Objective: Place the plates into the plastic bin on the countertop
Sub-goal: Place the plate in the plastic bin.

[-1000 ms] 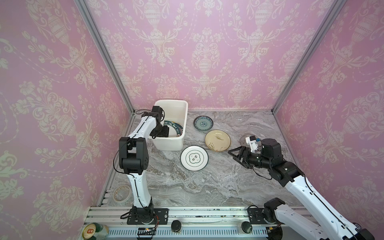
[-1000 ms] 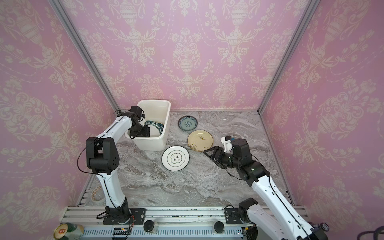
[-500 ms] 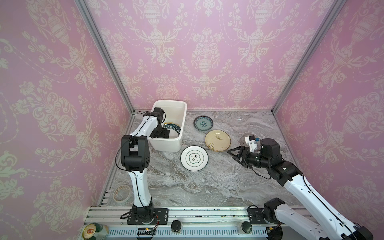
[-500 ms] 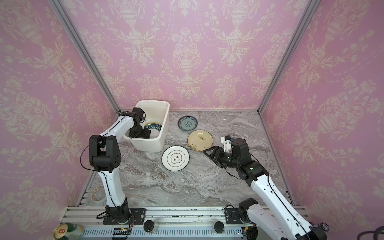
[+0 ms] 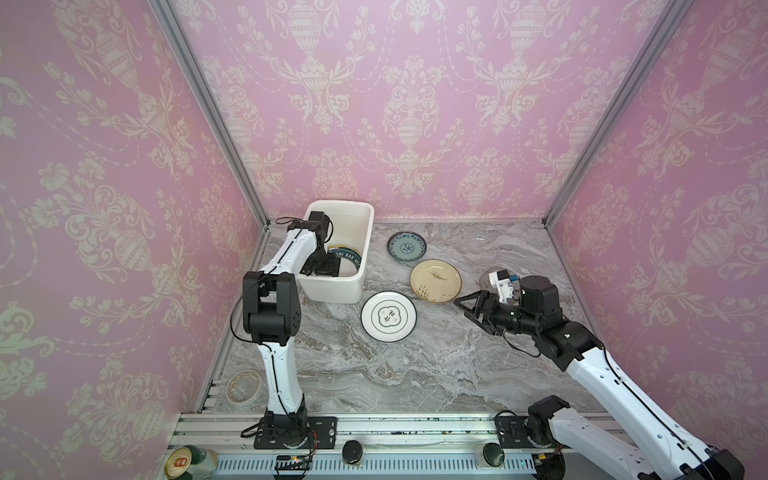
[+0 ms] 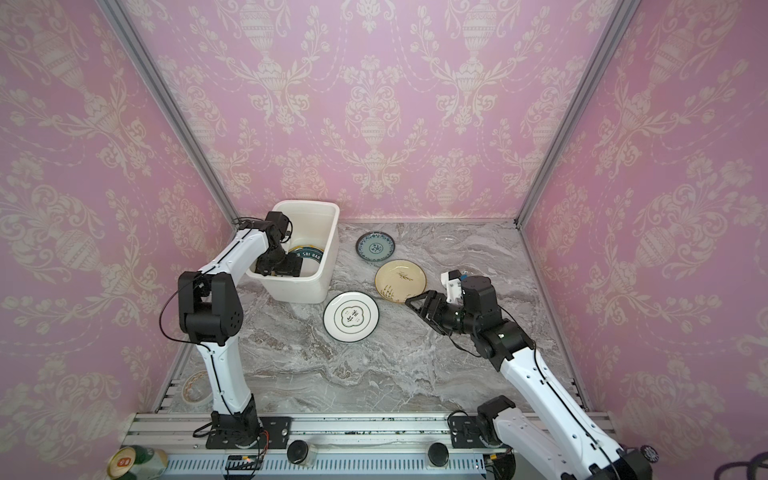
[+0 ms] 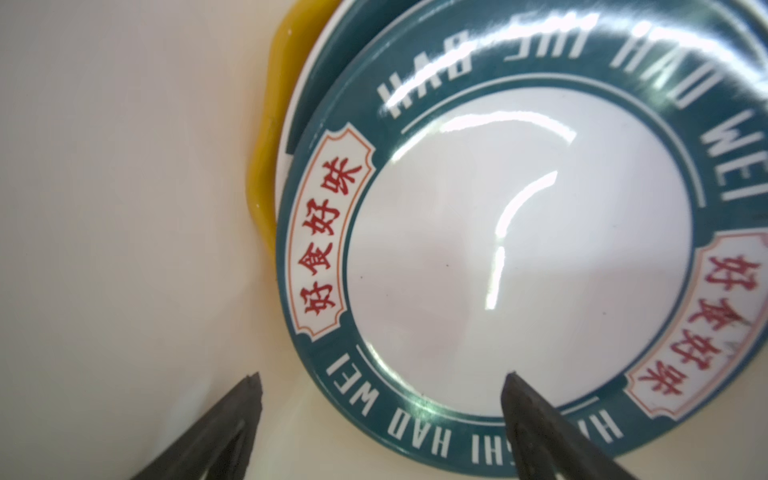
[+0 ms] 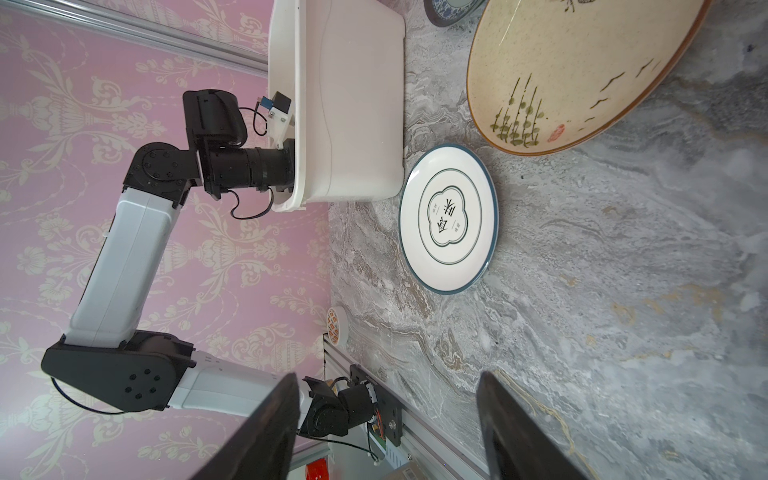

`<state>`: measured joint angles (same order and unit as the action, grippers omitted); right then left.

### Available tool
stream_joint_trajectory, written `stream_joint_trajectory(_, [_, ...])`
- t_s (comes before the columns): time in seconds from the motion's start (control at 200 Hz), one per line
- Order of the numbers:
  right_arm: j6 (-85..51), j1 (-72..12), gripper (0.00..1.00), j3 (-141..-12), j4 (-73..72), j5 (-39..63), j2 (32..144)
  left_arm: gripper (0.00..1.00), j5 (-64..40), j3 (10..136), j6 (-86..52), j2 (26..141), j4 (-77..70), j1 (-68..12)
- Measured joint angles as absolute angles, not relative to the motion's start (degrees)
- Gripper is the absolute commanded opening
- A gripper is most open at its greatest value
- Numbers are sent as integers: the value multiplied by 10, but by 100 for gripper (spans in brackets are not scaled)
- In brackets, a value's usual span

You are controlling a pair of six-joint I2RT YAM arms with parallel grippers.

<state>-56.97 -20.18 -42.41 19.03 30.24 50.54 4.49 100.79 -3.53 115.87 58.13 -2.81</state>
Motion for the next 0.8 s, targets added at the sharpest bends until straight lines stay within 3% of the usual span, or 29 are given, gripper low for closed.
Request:
stream_joint_trajectory(0.305, [-550,-215,72,-446,248,294,504,96,15,991,-78,979,530,-28])
stream_joint_trajectory(0.575, [-535,-270,69,-451,250,221,498,99,-55,836,-130,760,420,-28])
stream_joint_trajectory(0.801, [-516,-306,70,-437,174,163,520,99,-136,700,-196,651,383,-28])
